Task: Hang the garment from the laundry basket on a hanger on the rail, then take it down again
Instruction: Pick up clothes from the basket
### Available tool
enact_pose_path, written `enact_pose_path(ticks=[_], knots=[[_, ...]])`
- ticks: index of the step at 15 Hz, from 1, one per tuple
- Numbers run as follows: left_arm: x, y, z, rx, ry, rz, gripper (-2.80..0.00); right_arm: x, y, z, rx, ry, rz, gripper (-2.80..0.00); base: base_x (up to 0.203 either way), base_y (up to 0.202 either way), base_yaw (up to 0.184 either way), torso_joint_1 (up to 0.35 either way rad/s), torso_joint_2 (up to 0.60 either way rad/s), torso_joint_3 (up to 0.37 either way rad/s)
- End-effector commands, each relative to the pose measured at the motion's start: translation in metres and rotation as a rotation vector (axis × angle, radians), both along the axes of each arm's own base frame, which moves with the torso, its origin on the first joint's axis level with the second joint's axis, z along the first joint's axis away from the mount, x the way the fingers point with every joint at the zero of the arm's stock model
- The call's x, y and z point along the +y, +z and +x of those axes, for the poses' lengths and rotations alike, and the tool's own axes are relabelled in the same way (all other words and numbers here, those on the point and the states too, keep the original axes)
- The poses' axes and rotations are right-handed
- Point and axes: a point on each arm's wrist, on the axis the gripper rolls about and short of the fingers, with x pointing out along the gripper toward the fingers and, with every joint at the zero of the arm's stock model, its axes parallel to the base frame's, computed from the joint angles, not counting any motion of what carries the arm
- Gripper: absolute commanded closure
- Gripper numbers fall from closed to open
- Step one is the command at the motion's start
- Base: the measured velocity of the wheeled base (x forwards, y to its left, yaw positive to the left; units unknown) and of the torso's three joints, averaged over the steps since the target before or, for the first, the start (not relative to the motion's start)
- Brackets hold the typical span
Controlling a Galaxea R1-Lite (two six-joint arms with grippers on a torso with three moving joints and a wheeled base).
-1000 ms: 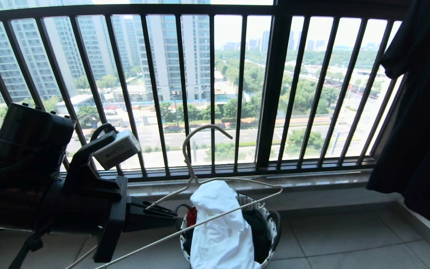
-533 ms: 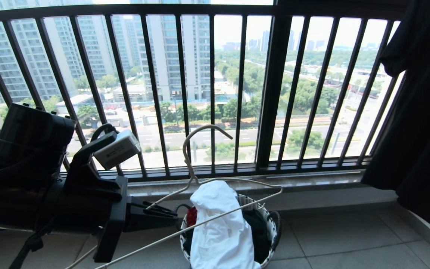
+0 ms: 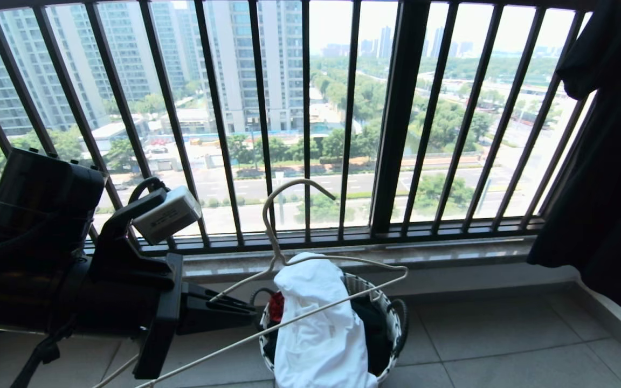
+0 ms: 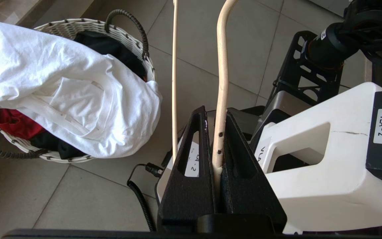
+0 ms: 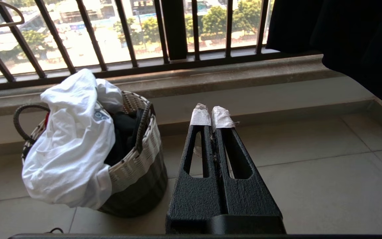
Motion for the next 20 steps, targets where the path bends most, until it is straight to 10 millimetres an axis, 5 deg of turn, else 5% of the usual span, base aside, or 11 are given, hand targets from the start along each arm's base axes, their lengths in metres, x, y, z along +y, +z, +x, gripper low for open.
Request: enact_pose_path(ticks=[1, 20], knots=[[0.0, 0.0002, -0.0003, 0.0, -0.004, -0.002, 0.0, 0.0, -0.0003, 0.0002, 0.002, 0.0, 0.0, 0.0, 0.0, 0.0, 0.0, 0.006, 0.0, -0.192], [0.0011, 0.0005, -0.002, -0.003, -0.003, -0.003, 0.0, 0.0, -0.0003, 0.0002, 0.002, 0.0, 0.0, 0.0, 0.0, 0.0, 0.0, 0.003, 0.0, -0.2]])
